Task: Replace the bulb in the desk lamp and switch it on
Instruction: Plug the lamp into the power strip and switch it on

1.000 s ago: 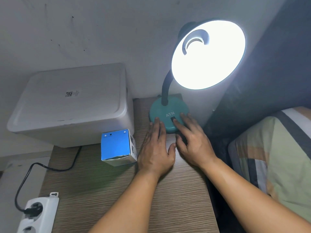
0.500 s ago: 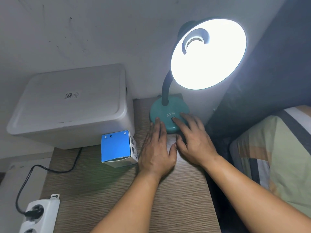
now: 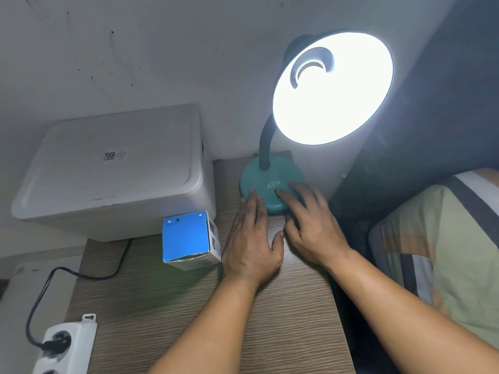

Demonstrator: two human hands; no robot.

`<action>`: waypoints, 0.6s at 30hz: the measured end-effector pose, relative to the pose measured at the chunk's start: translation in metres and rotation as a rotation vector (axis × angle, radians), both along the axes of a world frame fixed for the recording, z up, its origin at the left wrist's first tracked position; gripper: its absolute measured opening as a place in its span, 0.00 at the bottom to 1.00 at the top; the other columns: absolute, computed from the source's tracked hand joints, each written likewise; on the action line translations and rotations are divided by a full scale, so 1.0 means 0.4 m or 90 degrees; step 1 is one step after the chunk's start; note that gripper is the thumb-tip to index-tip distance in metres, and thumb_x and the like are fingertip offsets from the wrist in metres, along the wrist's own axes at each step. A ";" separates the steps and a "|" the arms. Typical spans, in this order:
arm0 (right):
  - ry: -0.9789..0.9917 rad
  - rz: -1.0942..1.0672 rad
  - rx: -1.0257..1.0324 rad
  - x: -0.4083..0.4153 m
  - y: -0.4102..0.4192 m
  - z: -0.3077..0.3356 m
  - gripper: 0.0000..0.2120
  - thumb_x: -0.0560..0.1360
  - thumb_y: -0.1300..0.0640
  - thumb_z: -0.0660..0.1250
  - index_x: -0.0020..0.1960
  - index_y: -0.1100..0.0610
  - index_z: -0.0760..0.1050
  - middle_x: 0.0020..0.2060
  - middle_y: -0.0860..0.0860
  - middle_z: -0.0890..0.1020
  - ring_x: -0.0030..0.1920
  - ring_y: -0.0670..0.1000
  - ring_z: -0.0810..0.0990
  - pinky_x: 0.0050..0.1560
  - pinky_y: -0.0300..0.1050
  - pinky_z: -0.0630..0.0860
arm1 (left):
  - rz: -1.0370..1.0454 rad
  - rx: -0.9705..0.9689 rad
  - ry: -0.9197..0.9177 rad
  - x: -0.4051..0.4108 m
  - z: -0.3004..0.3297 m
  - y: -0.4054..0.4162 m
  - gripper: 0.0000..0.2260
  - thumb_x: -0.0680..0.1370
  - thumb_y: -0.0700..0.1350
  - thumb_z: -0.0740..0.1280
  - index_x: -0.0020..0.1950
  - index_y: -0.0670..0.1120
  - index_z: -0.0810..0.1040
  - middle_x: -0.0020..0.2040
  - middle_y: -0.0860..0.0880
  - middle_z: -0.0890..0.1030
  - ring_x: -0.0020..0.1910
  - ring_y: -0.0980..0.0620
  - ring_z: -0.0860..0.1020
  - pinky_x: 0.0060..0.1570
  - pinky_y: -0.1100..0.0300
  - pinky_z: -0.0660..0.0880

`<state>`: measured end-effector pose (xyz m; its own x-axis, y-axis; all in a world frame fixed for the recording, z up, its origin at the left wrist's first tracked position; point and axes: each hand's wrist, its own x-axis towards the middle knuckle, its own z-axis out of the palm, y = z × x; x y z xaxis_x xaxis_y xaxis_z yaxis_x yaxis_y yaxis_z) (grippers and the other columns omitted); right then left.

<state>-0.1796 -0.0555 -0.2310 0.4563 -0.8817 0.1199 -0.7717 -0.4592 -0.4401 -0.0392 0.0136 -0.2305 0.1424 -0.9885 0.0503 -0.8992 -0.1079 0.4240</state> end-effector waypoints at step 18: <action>0.023 0.013 0.107 0.018 0.019 0.085 0.28 0.76 0.56 0.61 0.75 0.55 0.63 0.75 0.58 0.62 0.75 0.58 0.58 0.75 0.51 0.57 | -0.005 0.035 0.057 0.006 0.016 0.002 0.38 0.78 0.55 0.64 0.81 0.42 0.52 0.82 0.45 0.49 0.80 0.45 0.51 0.77 0.50 0.56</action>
<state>-0.1724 -0.0479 -0.1971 0.4756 -0.8785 -0.0448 -0.7796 -0.3973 -0.4842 -0.0367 0.0143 -0.2239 0.1359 -0.9906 -0.0162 -0.8586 -0.1259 0.4969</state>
